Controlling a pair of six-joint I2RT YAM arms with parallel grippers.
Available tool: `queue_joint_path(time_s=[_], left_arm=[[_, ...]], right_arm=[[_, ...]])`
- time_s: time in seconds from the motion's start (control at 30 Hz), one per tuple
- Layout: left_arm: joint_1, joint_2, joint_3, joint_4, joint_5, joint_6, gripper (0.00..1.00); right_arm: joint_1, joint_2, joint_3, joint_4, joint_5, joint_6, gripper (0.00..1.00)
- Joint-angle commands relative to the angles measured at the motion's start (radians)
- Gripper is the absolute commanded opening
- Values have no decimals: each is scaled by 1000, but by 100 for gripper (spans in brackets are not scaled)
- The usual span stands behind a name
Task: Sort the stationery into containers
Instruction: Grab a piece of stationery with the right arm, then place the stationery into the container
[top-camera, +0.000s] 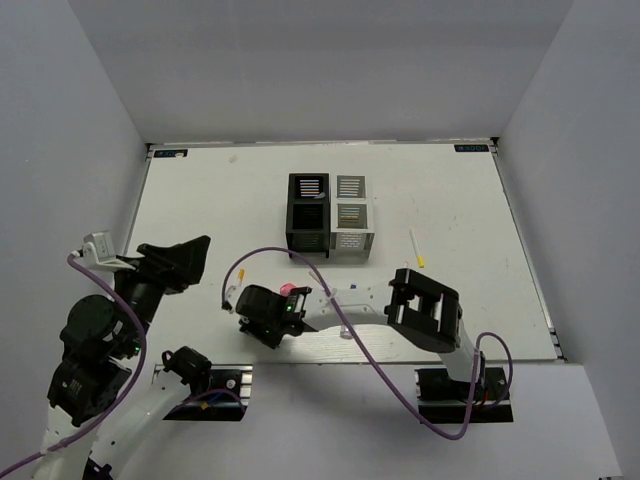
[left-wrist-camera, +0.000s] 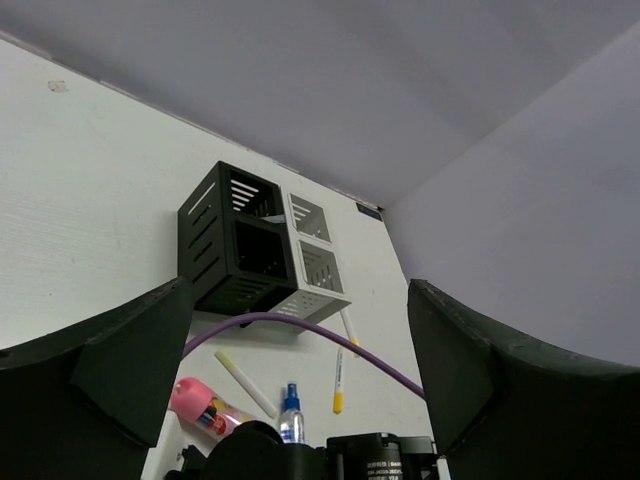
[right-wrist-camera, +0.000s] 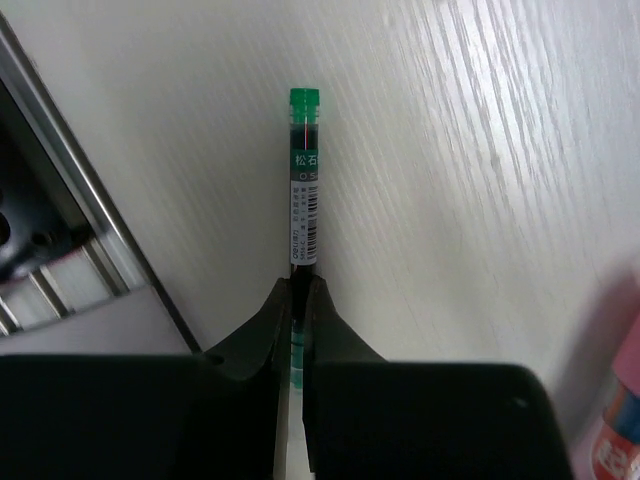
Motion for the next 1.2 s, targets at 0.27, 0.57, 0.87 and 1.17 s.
queue_joint_path(time_s=[0.27, 0.57, 0.87, 1.17], left_arm=[[7, 81, -9, 56, 34, 10, 87], [7, 109, -9, 101, 74, 28, 87], [7, 234, -8, -26, 74, 39, 87], [-2, 472, 12, -201, 37, 62, 87]], right_arm=[[-183, -266, 216, -170, -107, -132, 0], [-377, -351, 246, -34, -11, -224, 0], [-603, -376, 286, 276, -106, -301, 0], [-733, -316, 168, 428, -427, -325, 0]])
